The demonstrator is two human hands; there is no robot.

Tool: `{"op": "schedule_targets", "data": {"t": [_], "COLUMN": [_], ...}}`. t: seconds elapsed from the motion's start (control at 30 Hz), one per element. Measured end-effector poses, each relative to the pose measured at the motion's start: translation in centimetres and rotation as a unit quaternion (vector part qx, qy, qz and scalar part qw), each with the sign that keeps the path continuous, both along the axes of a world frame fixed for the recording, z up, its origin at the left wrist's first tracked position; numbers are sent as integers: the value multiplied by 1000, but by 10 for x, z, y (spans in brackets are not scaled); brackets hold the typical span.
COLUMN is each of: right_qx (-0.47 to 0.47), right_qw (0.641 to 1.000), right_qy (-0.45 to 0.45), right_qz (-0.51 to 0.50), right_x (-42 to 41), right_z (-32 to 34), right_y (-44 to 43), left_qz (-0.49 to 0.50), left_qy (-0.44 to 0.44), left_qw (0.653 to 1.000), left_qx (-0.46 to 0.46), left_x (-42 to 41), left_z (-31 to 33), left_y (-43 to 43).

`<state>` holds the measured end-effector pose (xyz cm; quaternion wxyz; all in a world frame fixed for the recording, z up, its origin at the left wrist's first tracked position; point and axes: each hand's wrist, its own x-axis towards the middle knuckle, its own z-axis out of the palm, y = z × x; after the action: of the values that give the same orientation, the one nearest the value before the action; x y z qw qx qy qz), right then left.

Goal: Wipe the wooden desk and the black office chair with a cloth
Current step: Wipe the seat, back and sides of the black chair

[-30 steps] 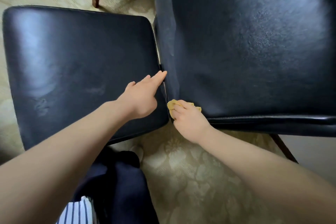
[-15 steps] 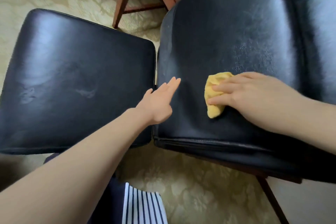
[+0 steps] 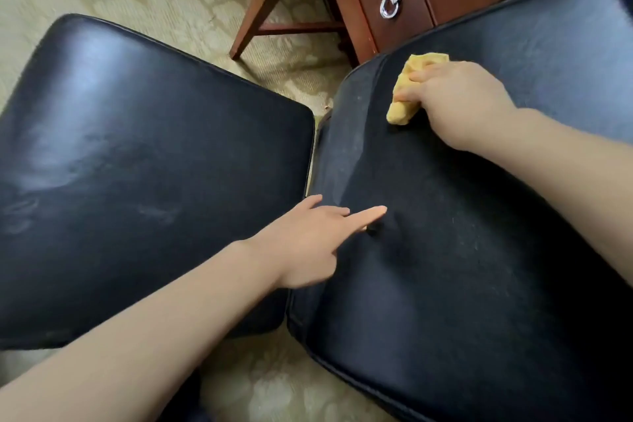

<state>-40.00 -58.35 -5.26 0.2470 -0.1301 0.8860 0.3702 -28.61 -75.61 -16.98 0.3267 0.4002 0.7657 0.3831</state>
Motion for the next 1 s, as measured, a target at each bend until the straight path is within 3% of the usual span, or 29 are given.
{"op": "schedule_targets", "data": {"t": [0.27,0.47,0.73,1.0], "right_qx": [8,12,-74,-123], "right_qw": [1000,986,946,964], "right_qy": [13,-153,-308,-222], "right_qz": [8,72,72,81], "right_x": [-41,25,65,33], "right_z": [-98,-130,-63,22], "right_y": [-18,-37,-31,2], "left_qz": [66,116,131,78], "left_qy": [31,-54,-181,-292], "left_qw": [997,991,974,953], "left_qx": [-34,-50,-30,17], "left_x": [-72,-85,-72,-54], "left_z": [-39,-61,-63,-50], "left_y": [-35,-35,-10,22]}}
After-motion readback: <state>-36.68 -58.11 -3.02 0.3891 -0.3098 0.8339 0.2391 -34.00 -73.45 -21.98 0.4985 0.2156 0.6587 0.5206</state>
